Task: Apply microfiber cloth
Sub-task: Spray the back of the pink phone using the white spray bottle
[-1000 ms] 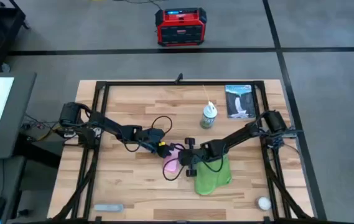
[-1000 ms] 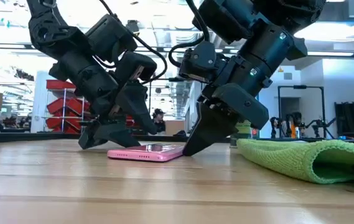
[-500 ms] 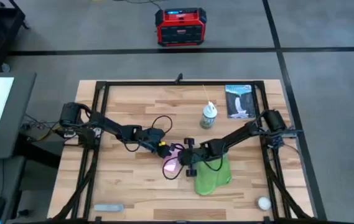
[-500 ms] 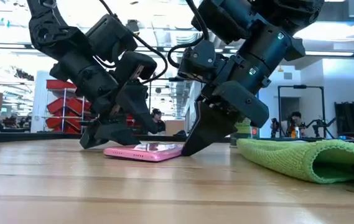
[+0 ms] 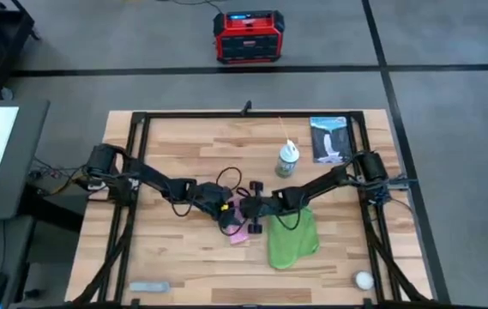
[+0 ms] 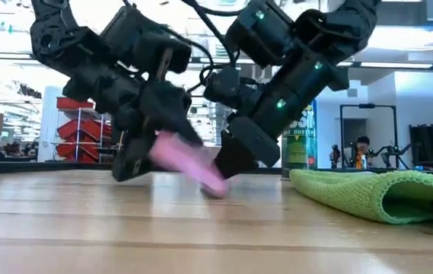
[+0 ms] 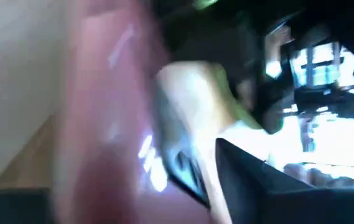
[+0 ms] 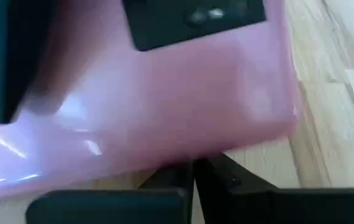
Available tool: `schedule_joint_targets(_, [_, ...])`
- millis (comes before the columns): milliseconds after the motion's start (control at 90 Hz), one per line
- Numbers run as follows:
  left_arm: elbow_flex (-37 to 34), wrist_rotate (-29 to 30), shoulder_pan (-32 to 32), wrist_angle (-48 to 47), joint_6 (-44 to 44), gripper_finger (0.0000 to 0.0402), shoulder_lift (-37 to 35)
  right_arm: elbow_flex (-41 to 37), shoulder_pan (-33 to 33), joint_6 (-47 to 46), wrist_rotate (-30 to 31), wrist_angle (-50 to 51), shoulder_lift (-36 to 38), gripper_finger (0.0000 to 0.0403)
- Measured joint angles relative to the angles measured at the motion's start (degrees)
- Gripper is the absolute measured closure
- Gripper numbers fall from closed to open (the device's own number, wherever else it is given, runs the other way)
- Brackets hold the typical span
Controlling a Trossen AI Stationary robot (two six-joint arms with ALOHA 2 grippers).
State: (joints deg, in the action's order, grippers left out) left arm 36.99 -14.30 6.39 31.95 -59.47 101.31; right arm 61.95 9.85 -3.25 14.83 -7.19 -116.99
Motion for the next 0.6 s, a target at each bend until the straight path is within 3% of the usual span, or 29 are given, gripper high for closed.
schedule_joint_targets(189, [0.05, 0.23, 0.42, 0.03, 3.60, 0.0389, -0.15, -0.04, 0.07, 0.76, 0.33, 0.85, 0.46, 0.0403])
schedule_joint_targets(456, [0.11, 1.19, 1.30, 1.19, 10.63, 0.0397, -0.20, -0.01, 0.15, 0.75, 0.11, 5.46, 1.88, 0.0403])
schedule_joint_targets(600, [0.07, 2.41, 1.60, 2.26, 14.54, 0.0397, -0.18, -0.42, 0.20, 1.61, 1.05, 13.28, 6.08, 0.0403])
